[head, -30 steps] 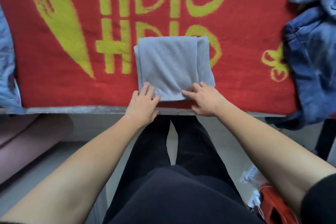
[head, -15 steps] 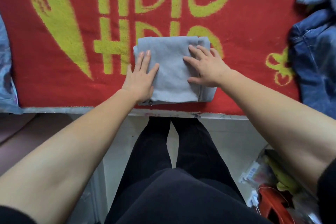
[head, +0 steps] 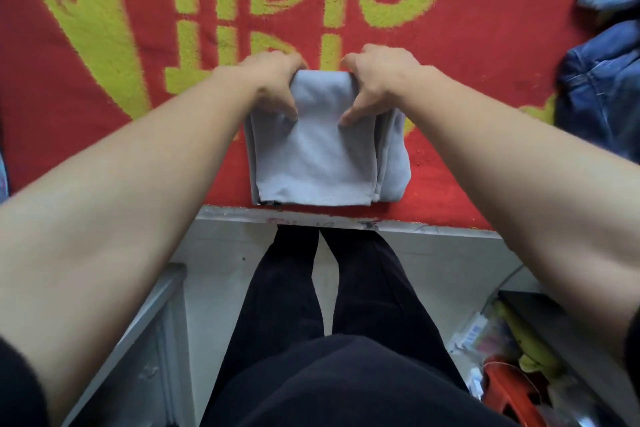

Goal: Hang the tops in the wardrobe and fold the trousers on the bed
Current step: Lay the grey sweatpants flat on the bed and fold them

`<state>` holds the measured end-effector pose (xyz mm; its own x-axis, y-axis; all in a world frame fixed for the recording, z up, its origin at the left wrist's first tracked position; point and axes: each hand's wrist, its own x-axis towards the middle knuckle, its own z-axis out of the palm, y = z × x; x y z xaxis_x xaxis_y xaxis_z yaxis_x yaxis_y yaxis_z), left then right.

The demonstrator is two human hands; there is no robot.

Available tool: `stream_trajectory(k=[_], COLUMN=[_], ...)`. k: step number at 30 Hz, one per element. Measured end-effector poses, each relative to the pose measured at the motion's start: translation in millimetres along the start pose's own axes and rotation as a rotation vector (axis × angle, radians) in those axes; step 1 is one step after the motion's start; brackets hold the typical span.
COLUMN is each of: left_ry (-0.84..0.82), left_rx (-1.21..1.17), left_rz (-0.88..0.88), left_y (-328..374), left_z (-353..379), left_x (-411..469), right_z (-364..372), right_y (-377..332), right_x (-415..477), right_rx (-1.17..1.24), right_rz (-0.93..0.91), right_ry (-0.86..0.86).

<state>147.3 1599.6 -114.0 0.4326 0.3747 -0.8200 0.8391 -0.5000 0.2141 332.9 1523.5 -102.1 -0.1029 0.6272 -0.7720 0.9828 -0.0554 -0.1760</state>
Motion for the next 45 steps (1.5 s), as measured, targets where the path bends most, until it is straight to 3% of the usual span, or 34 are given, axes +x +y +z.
stream_trajectory(k=[5, 9, 12, 15, 21, 29, 32, 37, 45], left_ry=[0.028, 0.146, 0.269, 0.284, 0.525, 0.953, 1.11, 1.235, 1.154], left_rx=[0.184, 0.243, 0.159, 0.09, 0.12, 0.171, 0.13, 0.106, 0.026], left_rz=[-0.024, -0.022, 0.001, 0.014, -0.051, -0.214, -0.281, -0.468, -0.868], left_y=[17.4, 27.7, 27.1, 27.6, 25.1, 12.2, 8.0, 10.3, 30.9], left_z=[25.6, 53.6, 65.0, 60.0, 7.9, -103.8, -110.7, -83.7, 30.6], left_x=[-49.6, -80.1, -99.4, -125.5, -211.9, -366.9, -422.9, -498.4, -634.5], right_z=[11.6, 39.1, 44.3, 33.1, -30.4, -189.3, -223.4, -237.5, -188.4], right_y=[-21.5, -31.9, -36.4, -48.3, -89.5, -166.1, -196.1, -243.6, -352.8], right_x=[-32.2, -50.9, -67.0, -94.1, -168.4, -270.3, -304.3, -352.3, -413.5], right_rx=[-0.112, -0.059, 0.062, 0.021, 0.02, -0.138, -0.211, -0.341, -0.426], right_rz=[-0.042, -0.093, -0.066, -0.016, 0.043, -0.014, -0.111, -0.334, -0.783], right_ry=[-0.109, 0.042, 0.065, 0.125, 0.408, 0.79, 0.898, 1.026, 0.977])
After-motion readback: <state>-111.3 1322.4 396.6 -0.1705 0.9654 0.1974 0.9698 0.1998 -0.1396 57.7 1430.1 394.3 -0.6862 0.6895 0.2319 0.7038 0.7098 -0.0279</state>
